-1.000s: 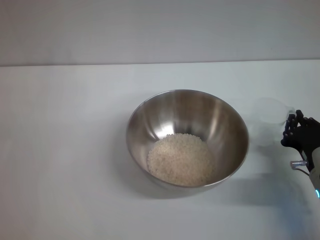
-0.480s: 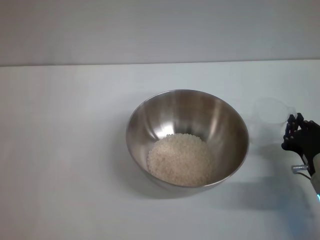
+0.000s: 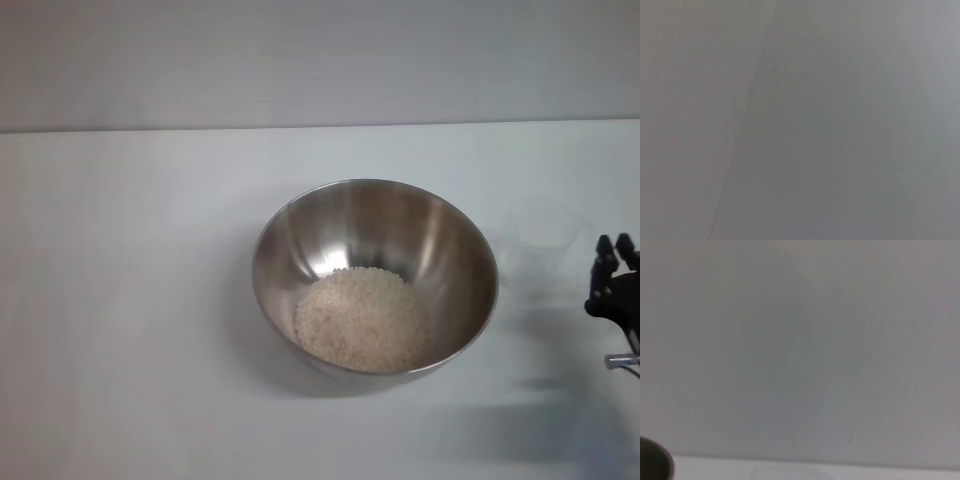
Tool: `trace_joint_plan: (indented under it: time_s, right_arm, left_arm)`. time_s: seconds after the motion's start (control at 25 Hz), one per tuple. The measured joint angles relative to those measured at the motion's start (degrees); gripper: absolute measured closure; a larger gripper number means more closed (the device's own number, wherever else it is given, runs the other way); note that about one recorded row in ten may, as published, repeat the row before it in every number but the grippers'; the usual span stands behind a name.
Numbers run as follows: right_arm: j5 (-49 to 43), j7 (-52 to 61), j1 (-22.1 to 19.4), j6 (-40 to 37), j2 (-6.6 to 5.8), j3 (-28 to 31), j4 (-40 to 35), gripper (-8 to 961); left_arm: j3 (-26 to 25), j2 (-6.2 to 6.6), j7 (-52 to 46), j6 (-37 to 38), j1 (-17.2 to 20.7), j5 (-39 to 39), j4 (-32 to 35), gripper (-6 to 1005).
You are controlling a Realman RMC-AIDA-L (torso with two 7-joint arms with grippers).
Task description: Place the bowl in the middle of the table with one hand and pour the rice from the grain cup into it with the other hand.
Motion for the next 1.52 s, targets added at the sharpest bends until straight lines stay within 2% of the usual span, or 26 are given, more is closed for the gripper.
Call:
trace_joint_plan:
  time_s: [0.24,0.44,0.48,0.56,0.76,0.96,1.08,1.36,1.52]
  right_arm:
    - [0.0,4.2,-2.4,-16.1,-0.16,-4.6,-1.5,803]
    - [0.0,9.3,-0.9,-25.4,-0.24,-5.0,-4.2,802]
    - [0.0,10.3,-0.2,-26.1,-0.27,-5.1,-5.0,801]
    - [0.0,13.1,1.6,-26.8,-0.31,-5.1,-6.7,801]
    - [-0.4,19.1,4.9,-27.0,-0.34,-5.0,-11.1,635]
    - [-0.2,19.1,5.5,-27.0,-0.33,-4.4,-11.5,516]
    - [0.0,18.8,5.8,-26.7,-0.23,-3.1,-12.0,445]
    - [0.1,18.6,5.7,-26.7,-0.13,-1.3,-12.1,292]
    - [0.1,18.6,5.3,-27.0,-0.12,-1.3,-12.0,292]
  left_arm:
    - [-0.3,0.00,0.7,-0.6,-0.7,-0.2,2.8,346]
    - [-0.6,0.00,0.8,-0.8,-1.7,-0.4,5.2,343]
    - [-1.9,0.01,0.6,-2.9,-3.2,-0.5,8.1,342]
    - [-2.9,0.04,0.5,-4.4,-3.6,-0.5,8.9,341]
    - [-4.4,0.22,2.2,-8.3,-4.7,-0.4,10.8,337]
    - [-6.0,0.01,4.2,-7.4,-5.0,-0.5,11.7,334]
    - [-6.4,-0.09,5.3,-6.8,-4.8,-0.6,11.7,146]
    - [-6.6,-0.17,5.5,-6.4,-5.5,-1.3,12.3,154]
    - [-6.6,-0.18,5.5,-6.4,-5.7,-1.7,12.3,159]
